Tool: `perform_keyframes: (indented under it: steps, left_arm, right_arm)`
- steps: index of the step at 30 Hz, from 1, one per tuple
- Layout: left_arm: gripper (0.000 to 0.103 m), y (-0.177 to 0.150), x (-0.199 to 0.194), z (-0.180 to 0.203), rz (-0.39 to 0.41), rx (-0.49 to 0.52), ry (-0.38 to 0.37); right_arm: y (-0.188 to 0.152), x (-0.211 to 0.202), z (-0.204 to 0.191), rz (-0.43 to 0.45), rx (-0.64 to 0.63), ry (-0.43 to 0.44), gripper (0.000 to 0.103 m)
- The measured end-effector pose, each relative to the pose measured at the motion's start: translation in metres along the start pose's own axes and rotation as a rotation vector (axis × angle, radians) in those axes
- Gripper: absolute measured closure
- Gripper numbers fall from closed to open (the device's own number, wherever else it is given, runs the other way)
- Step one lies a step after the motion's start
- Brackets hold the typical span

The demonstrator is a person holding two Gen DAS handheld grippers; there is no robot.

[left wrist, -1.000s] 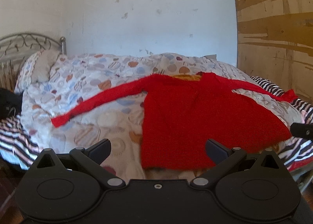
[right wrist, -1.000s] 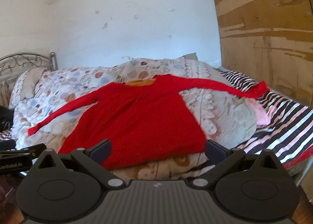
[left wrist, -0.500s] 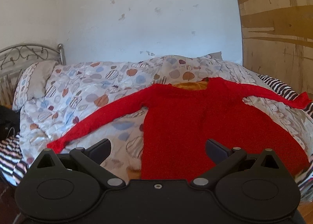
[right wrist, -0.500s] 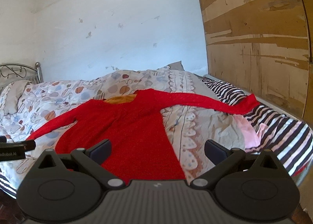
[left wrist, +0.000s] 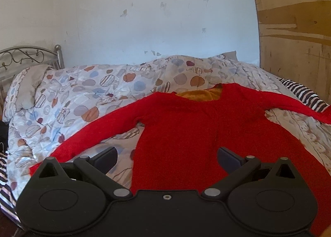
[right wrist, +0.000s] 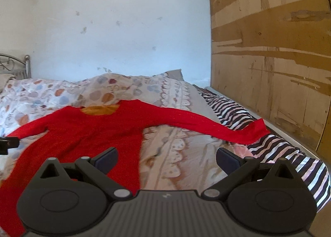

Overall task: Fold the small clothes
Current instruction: 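Move the right tool to the sweater's sleeve cuff and close on it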

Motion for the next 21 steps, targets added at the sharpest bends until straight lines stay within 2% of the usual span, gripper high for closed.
perform_keyframes:
  steps: [6, 11, 16, 21]
  left_arm:
    - [0.001, -0.001, 0.050, 0.014, -0.033, -0.015, -0.007]
    - [0.001, -0.008, 0.087, 0.023, -0.036, -0.040, -0.022]
    - [0.001, -0.022, 0.108, 0.025, -0.007, -0.068, -0.045]
    - [0.001, -0.038, 0.121, 0.026, -0.008, -0.091, -0.077]
  right_arm:
    - [-0.002, 0.044, 0.026, -0.002, -0.002, -0.040, 0.000]
    - [-0.005, 0.076, 0.065, 0.053, 0.043, -0.083, 0.000]
    - [-0.015, 0.117, 0.113, -0.061, 0.038, -0.144, 0.000]
    - [-0.022, 0.156, 0.154, -0.088, 0.069, -0.110, 0.000]
Point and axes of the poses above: each gripper's, at about its wrist camera, not at the fingertips, and x roughly the way its jaws point, z to its right, y to its top, the point moved 6 cm from there along x, roughly the way its jaws point, and after that the axes turned 4 degrees about z, right-handed, at the moved point
